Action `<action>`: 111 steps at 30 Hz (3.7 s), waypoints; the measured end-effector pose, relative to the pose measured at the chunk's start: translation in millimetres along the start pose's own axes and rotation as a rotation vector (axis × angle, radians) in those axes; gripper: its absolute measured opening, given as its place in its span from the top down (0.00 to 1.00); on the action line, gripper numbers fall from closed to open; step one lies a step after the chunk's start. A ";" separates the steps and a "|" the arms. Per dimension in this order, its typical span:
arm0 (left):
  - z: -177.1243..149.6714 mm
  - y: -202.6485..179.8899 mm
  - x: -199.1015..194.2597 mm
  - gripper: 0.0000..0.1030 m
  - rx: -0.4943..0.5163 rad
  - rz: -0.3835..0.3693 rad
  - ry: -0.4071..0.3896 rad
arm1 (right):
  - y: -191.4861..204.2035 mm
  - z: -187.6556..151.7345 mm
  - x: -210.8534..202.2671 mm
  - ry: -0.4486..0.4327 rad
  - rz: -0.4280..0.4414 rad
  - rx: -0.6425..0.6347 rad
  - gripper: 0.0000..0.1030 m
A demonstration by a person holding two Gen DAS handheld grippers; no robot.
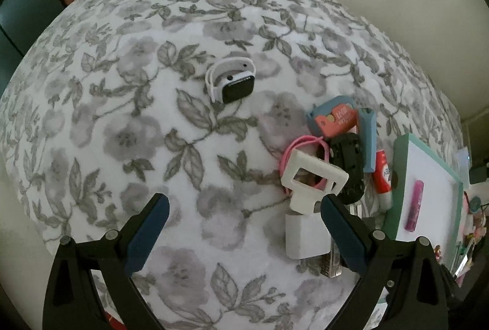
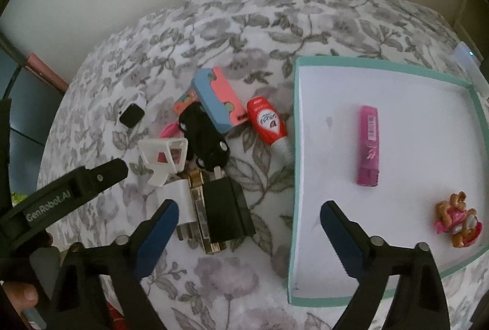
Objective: Organize rigid objects
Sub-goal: 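Return both tools to the item cluster beside the tray, then grasp the white charger with the left gripper while the right grasps the black charger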
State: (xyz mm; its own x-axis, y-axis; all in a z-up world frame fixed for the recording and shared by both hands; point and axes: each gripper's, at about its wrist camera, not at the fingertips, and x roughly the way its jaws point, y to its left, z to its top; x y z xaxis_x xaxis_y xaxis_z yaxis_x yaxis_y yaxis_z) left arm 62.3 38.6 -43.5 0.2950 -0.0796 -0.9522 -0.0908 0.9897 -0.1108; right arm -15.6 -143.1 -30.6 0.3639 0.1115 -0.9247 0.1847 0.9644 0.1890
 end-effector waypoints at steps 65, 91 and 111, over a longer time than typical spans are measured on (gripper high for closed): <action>-13.0 -25.0 48.0 0.04 0.160 0.055 0.118 | -1.2 -17.3 30.6 0.150 -0.024 -0.117 0.64; -29.7 -48.7 66.1 0.27 0.242 0.066 0.163 | 18.8 -24.0 43.5 0.132 -0.083 -0.182 0.65; -22.7 -59.4 16.4 0.55 0.224 -0.039 0.064 | 13.7 -16.6 25.8 0.101 -0.037 -0.153 0.69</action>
State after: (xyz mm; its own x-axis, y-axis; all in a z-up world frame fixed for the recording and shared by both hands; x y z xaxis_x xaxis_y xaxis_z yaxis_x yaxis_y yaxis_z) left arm 51.0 -24.2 -59.0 0.2324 -0.1188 -0.9653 0.1346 0.9869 -0.0890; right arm -18.8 -123.0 -57.3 0.2642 0.0914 -0.9601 0.0528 0.9926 0.1090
